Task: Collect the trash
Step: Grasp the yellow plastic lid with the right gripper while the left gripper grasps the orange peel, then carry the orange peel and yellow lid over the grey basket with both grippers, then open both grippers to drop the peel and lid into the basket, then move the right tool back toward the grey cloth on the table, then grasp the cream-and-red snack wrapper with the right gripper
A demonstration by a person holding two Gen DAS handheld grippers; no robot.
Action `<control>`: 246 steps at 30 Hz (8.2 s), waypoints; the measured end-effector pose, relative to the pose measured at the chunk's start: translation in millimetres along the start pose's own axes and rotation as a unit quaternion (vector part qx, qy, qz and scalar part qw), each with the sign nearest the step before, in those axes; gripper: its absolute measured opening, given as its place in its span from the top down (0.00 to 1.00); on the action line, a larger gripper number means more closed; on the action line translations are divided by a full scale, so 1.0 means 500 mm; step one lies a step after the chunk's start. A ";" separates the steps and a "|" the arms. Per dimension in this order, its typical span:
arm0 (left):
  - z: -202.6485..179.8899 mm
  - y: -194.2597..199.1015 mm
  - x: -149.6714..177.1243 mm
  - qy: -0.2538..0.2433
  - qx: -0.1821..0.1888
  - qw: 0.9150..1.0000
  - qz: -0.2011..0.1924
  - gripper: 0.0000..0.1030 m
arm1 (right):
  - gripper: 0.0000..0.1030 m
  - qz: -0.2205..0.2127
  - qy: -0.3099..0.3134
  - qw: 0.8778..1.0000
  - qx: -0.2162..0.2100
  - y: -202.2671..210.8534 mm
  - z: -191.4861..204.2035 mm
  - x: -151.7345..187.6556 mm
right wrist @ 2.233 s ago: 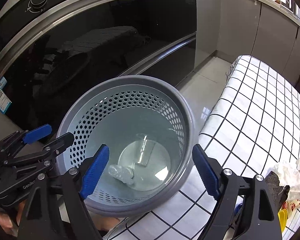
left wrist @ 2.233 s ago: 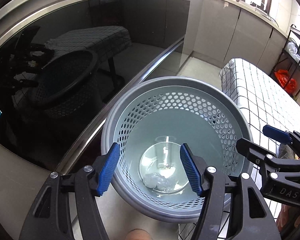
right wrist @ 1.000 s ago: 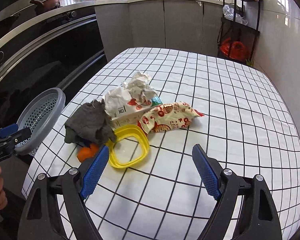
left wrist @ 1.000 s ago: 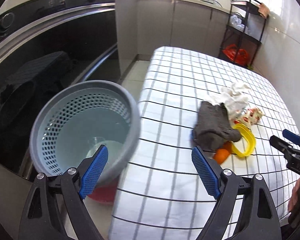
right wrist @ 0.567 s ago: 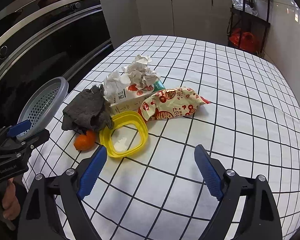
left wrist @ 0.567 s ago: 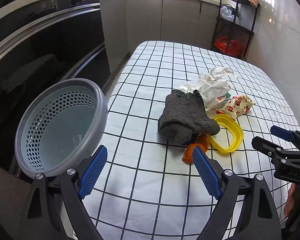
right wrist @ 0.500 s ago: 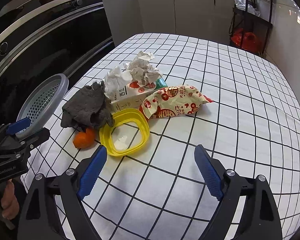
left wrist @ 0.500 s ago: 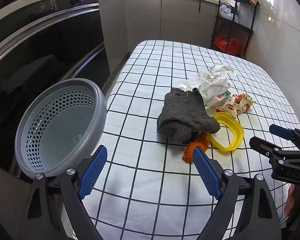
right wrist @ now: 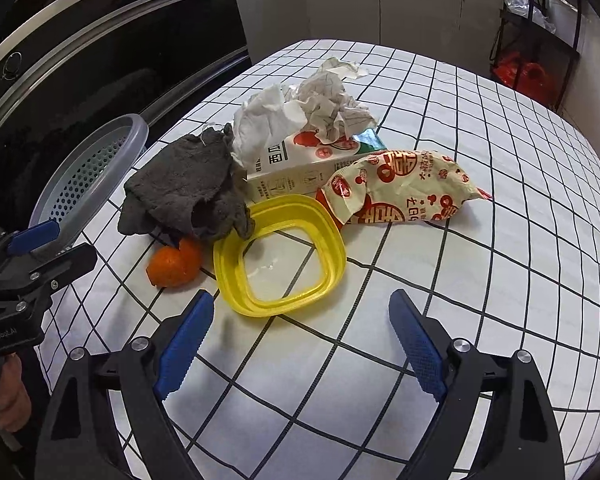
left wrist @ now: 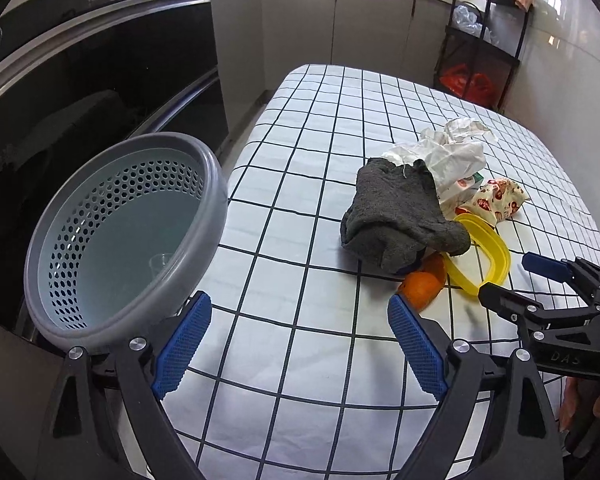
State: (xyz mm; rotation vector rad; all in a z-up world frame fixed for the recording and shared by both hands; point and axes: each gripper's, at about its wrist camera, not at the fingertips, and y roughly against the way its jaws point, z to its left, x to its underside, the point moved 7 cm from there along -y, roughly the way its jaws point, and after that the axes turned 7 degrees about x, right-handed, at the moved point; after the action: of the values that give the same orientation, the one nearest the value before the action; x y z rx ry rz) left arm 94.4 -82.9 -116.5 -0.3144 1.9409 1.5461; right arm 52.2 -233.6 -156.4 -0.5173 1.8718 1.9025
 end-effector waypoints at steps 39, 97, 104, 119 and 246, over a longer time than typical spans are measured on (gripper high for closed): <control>-0.047 -0.020 0.021 -0.026 0.033 0.999 0.011 0.13 | 0.34 -0.033 -0.030 0.999 0.000 0.050 0.003 0.007; 0.149 0.158 -0.066 -0.027 -0.050 0.996 -0.068 0.80 | 0.34 -0.097 -0.013 0.989 -0.114 0.147 0.202 -0.087; 0.300 0.158 -0.097 0.009 -0.114 0.991 -0.075 0.80 | 0.34 -0.090 0.027 0.986 -0.141 0.096 0.316 -0.145; 0.440 0.084 -0.085 0.085 -0.152 0.984 -0.034 0.80 | 0.34 -0.077 0.096 0.983 -0.138 0.001 0.482 -0.221; -0.032 -0.054 -0.151 -0.040 -0.003 0.999 -0.030 0.25 | 0.22 -0.004 -0.151 0.983 0.100 -0.040 -0.092 -0.073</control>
State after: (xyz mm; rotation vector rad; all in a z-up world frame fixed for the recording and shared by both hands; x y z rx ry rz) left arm 162.2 -120.1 -90.5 -0.3062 1.8490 1.5038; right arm 92.3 -280.9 -155.1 -0.1595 1.8272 1.6552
